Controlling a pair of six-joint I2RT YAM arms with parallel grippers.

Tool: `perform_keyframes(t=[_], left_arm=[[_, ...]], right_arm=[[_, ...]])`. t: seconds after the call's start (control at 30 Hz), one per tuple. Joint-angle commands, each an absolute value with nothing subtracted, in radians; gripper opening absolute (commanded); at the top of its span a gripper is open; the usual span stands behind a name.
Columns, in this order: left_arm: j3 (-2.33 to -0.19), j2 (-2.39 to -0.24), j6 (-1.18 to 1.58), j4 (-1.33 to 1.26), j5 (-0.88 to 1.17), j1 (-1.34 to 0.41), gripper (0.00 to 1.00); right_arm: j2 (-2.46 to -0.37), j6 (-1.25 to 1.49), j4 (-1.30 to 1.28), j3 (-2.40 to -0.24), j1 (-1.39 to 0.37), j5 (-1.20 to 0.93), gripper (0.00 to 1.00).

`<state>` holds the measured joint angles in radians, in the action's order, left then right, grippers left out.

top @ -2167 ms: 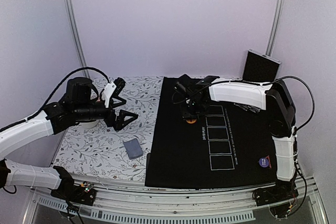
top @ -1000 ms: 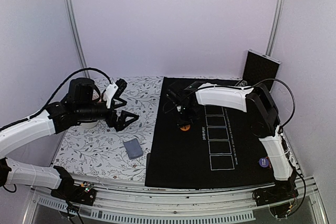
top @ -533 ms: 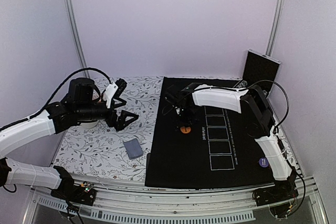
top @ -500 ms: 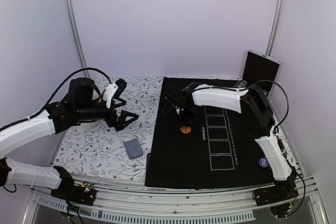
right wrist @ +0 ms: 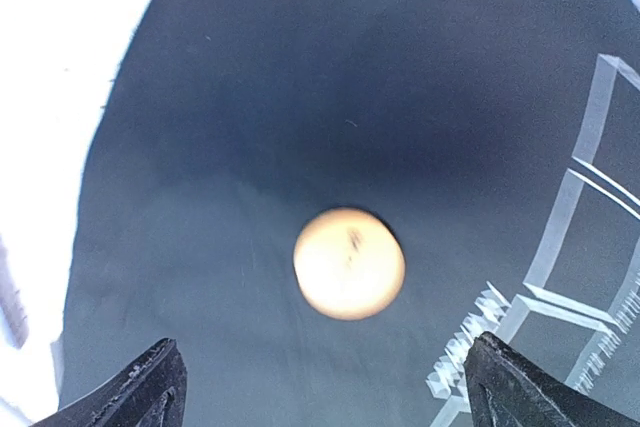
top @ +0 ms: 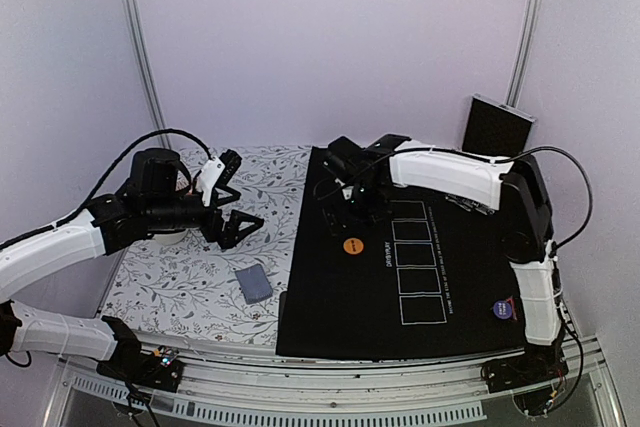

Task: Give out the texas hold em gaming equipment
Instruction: Place the big blind button in the big blind area, then move the small blind button to the small blind area.

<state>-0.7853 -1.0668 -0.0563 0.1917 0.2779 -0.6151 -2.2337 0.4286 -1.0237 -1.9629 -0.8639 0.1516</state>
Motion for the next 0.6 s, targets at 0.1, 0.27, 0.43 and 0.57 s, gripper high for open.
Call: perform_keyframes(t=[0.1,0.27,0.43,0.57], left_arm=[[-0.778,-1.057,-0.061,0.181,0.275,-0.634,0.98],[-0.778,-1.057,-0.06,0.184,0.281,-0.634,0.98],[-0.778,-1.059,-0.055,0.182,0.288,-0.635,0.98],[-0.781,-1.055,-0.052,0.182,0.295,-0.637,0.98]], right_arm=[[-1.894,0.641,-1.218,-1.578,-0.834,0.245,0.99],[-1.674,0.838,-1.248,-1.208,-0.792,0.193,1.0],[-1.509,0.968,-1.234,-0.984,-0.723,0.197,0.89],[-1.412,1.036,-1.206,-0.869,-0.634,0.255,0.79]])
